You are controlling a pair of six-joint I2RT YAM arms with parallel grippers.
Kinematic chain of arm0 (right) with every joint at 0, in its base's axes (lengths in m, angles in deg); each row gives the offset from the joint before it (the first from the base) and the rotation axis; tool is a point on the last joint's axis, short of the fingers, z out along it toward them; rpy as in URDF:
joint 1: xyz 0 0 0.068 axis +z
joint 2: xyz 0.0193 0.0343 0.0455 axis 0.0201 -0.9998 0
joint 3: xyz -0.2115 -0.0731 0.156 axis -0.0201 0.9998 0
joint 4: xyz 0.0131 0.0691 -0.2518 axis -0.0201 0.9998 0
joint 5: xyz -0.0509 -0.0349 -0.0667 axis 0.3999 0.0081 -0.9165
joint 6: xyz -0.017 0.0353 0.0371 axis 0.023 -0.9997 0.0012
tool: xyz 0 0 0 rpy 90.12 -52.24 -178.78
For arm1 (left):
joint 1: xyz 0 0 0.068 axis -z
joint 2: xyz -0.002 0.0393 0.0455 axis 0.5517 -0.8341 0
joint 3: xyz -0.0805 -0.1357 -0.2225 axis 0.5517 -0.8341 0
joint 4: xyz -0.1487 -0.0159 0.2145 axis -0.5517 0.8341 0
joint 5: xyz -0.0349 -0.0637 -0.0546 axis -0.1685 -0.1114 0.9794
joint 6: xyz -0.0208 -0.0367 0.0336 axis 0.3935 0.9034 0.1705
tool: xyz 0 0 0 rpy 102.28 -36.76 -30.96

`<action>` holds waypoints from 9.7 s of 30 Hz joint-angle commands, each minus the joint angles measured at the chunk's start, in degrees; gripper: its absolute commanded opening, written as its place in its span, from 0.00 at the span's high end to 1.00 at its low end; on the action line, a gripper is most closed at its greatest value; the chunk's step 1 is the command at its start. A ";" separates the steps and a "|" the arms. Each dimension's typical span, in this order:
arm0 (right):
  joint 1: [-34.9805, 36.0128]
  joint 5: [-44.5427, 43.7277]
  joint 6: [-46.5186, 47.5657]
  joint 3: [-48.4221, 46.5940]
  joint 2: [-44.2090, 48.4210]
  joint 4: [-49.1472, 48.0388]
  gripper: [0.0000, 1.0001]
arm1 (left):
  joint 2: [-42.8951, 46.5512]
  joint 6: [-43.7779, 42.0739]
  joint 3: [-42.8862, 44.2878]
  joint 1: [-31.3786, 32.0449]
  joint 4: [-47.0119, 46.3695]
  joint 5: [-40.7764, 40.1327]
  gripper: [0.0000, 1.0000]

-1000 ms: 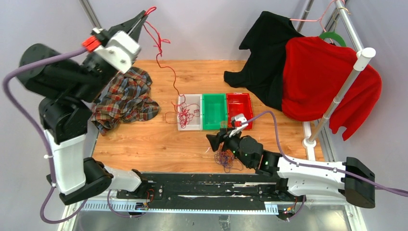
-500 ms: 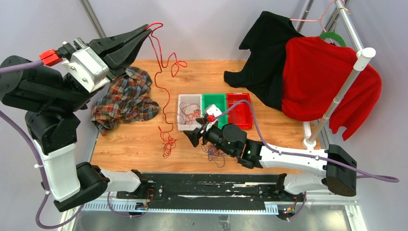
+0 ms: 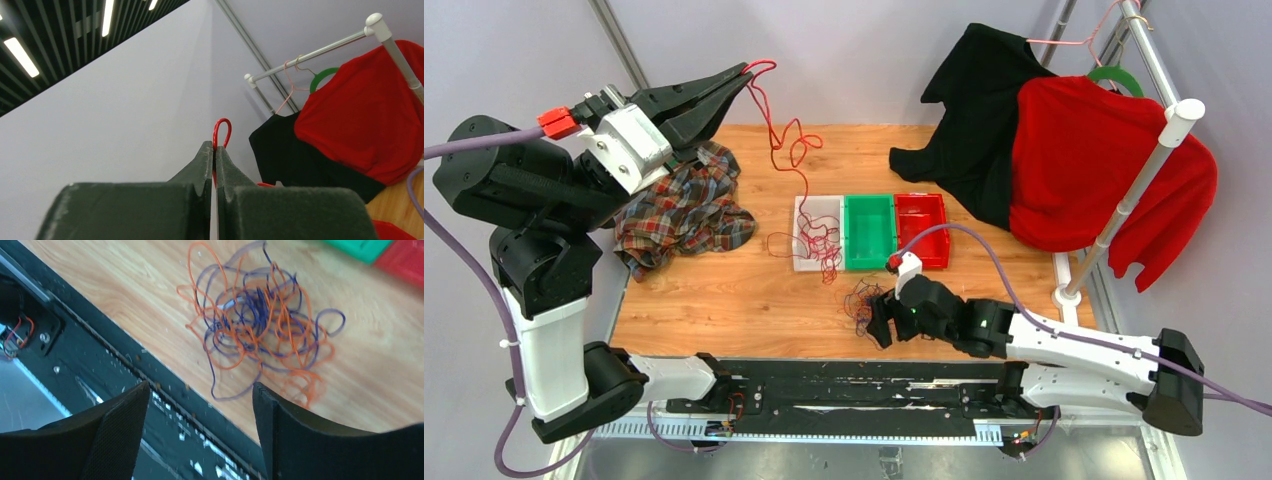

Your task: Untangle the cables

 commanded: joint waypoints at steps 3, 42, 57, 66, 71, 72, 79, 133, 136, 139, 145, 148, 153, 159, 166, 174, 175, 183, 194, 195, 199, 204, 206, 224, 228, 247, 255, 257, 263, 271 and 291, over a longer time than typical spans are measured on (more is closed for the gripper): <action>-5.35 13.62 -1.71 -11.89 0.18 20.52 0.25 | 0.91 -0.95 -0.96 0.21 -1.98 0.01 0.99; -0.64 14.68 27.24 -18.80 -28.07 -56.13 0.27 | 0.38 -1.58 3.27 0.16 0.19 0.23 1.00; -0.55 18.75 30.47 -14.30 -20.12 -56.61 0.23 | 0.38 -1.43 3.75 0.15 0.19 1.03 1.00; -0.82 15.13 31.17 -19.37 -32.82 -57.53 0.43 | -0.74 -0.33 6.46 0.22 0.11 1.60 1.00; -0.58 13.89 23.69 -11.25 -36.76 -66.03 0.68 | -1.76 -1.51 8.99 0.23 -0.97 0.25 1.00; -0.33 13.59 22.79 -9.69 -37.06 -67.45 0.69 | -1.69 -1.91 8.88 0.23 -1.74 -0.04 1.00; 2.39 9.28 20.05 -1.50 -38.65 -71.92 0.72 | -1.65 -7.41 8.93 0.22 -10.02 -4.38 1.00; -0.38 -24.36 17.08 20.66 -2.47 -57.04 0.69 | -2.12 -27.41 -41.49 -1.45 -21.77 -19.28 0.99; -0.93 -24.41 16.87 21.13 -1.15 -55.77 0.70 | -2.51 -26.50 -43.45 -2.77 -22.24 -19.30 0.99; -1.16 -24.11 16.76 20.98 -0.82 -54.79 0.70 | -2.56 -25.09 -45.54 -3.94 -22.31 -18.90 1.00; -1.16 -23.80 16.81 20.55 -0.32 -53.50 0.71 | -3.18 -25.86 -53.33 -5.59 -22.32 -19.12 0.99; -1.25 -23.96 16.86 20.54 -0.01 -53.01 0.71 | -4.13 -25.37 -57.31 -6.03 -21.33 -19.72 1.00; -1.34 -24.05 16.86 20.29 0.29 -52.18 0.71 | -6.42 -26.50 -63.59 -6.50 -22.48 -20.96 0.99; -1.85 -24.46 16.16 20.10 0.49 -50.46 0.71 | -12.32 -27.39 -64.98 -7.57 -18.25 -22.19 0.99; -2.12 -23.89 16.17 18.70 1.00 -47.45 0.71 | -18.62 -24.14 -64.45 -7.68 -17.07 -20.11 0.98; -2.57 -23.12 16.33 17.29 1.87 -44.47 0.66 | -19.77 -20.25 -51.83 -10.10 3.46 -12.94 0.09; -2.64 -23.01 16.41 17.00 1.77 -44.14 0.65 | -18.85 -20.19 -51.25 -10.40 5.69 -11.34 0.00; -3.44 -22.07 16.80 16.24 2.11 -42.72 0.63 | -10.07 -16.90 -53.36 -10.59 16.19 -0.32 0.02; -3.77 -21.84 15.70 16.73 2.47 -40.87 0.63 | -2.30 -2.50 -70.75 1.60 19.24 15.59 0.02; -3.79 -21.90 15.56 16.88 2.55 -40.84 0.63 | -1.77 -2.48 -72.64 2.72 17.65 14.93 0.02; -3.80 -22.33 15.32 17.11 2.48 -40.75 0.63 | -3.30 -2.07 -78.17 5.56 12.20 12.29 0.02; -3.80 -22.69 14.42 17.70 2.61 -40.75 0.63 | -8.17 4.91 -80.01 7.25 5.30 11.33 0.01; -3.80 -22.84 14.05 18.02 2.78 -40.71 0.64 | -9.72 7.16 -80.23 7.34 3.26 11.31 0.01; -3.87 -25.51 13.95 19.91 7.25 -38.56 0.67 | -14.40 4.17 -81.68 8.04 4.87 8.18 0.57; -4.22 -25.72 14.56 20.34 9.09 -37.54 0.68 | -12.05 2.41 -82.33 8.05 6.53 8.27 0.66; -4.51 -24.81 15.34 20.45 10.40 -37.44 0.74 | 1.65 -16.24 -75.38 8.05 23.74 1.58 0.99; -4.51 -25.08 15.05 20.35 10.27 -37.21 0.63 | 0.47 -28.30 -80.88 13.25 20.69 -2.00 0.31; -4.51 -25.34 15.05 20.29 10.68 -36.98 0.63 | -0.55 -31.58 -81.93 14.90 18.17 -5.20 0.28; -4.52 -25.61 14.68 19.86 10.62 -36.97 0.63 | -3.26 -38.75 -84.64 20.37 12.50 -10.19 0.27; -4.51 -25.80 13.56 20.00 10.22 -36.45 0.66 | -8.67 -43.74 -85.13 23.66 9.24 -12.35 0.33; -4.60 -25.08 13.84 19.77 10.12 -35.94 0.60 | -0.96 -34.52 -73.13 25.11 25.10 -15.39 0.99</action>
